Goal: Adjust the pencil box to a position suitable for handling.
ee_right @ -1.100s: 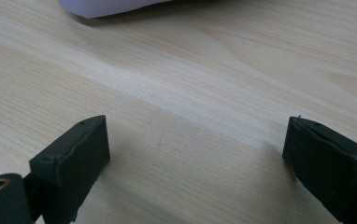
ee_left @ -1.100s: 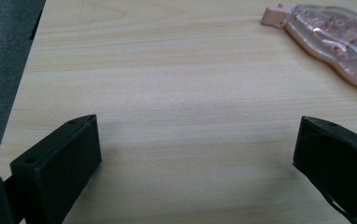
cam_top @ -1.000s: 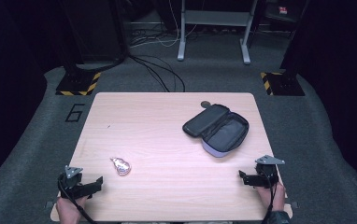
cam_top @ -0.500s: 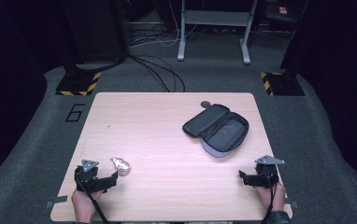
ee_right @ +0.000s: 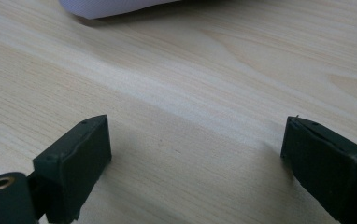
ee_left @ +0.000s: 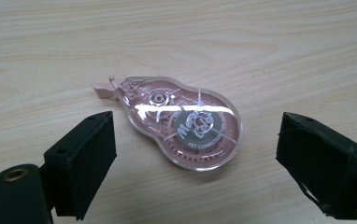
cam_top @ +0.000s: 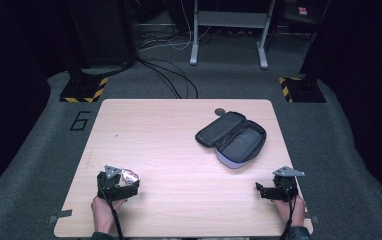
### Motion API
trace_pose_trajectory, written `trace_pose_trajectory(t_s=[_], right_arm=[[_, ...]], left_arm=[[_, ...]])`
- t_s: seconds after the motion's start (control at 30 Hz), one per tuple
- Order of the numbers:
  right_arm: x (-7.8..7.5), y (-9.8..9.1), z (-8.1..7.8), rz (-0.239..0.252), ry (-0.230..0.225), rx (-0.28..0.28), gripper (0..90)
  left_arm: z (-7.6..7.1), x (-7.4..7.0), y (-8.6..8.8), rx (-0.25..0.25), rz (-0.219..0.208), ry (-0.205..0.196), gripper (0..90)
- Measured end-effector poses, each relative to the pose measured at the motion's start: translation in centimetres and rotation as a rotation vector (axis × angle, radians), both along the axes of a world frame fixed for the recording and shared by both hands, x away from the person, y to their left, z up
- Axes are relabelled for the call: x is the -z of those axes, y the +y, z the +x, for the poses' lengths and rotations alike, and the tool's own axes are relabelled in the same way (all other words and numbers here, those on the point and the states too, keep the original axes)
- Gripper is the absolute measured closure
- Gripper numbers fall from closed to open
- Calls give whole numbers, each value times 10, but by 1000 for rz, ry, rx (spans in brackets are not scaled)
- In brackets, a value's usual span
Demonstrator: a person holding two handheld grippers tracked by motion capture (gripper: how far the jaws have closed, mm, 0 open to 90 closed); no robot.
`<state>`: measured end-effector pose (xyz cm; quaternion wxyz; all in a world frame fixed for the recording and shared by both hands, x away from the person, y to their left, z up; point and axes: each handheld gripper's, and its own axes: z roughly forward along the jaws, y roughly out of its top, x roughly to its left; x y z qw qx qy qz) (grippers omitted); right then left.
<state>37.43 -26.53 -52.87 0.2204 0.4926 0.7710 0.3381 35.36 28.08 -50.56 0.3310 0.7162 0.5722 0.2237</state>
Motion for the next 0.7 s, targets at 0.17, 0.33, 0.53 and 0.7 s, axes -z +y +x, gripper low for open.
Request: trace_pose_trajectory(t_s=[0.17, 0.33, 0.53, 0.7], right_arm=[[0, 0, 0, 0, -1, 0, 87], [0, 0, -1, 7, 2, 13, 98], [0, -1, 0, -8, -2, 1, 102], [0, -1, 0, -8, -2, 1, 103]], left_arm=[[7, 5, -1, 2, -10, 23, 152], [12, 8, -5, 31, -25, 22, 164], [17, 11, -6, 35, -18, 33, 183], [21, 13, -8, 37, 3, 27, 207]])
